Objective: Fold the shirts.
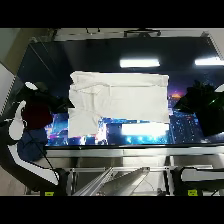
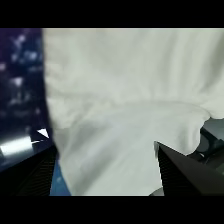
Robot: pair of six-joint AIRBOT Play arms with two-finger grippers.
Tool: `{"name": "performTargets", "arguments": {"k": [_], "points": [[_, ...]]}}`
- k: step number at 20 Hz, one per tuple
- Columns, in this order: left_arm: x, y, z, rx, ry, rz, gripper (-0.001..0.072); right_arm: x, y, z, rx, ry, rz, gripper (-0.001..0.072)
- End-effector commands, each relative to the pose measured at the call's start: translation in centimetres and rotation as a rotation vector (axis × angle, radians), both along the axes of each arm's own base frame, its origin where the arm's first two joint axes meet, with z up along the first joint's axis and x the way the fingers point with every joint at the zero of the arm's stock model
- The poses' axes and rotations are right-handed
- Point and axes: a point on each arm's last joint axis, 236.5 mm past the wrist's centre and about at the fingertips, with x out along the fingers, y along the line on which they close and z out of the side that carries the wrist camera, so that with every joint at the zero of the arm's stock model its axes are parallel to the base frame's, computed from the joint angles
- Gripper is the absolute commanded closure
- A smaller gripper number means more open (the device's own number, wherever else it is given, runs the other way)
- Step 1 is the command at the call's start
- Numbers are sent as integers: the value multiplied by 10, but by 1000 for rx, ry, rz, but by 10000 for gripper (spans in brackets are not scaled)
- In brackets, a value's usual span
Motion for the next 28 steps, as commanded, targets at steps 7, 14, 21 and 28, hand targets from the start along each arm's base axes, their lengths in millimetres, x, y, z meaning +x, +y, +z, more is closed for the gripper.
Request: {"name": "performTargets", "arguments": {"k": [7,14,21,28], "points": [[35,-36,3,-88,-137,-29,475,-15,47,-46,109,81,51,227],[9,-77,14,-160,-105,-191,685,-22,98,-43,166,89,195,695],[5,-77,112,-342,-245,-123,686,-1,50,40,88,-137,104,696],[13,-69,215,-360,-496,-139,686,-6,41,90,70,-233,102,696]]}}
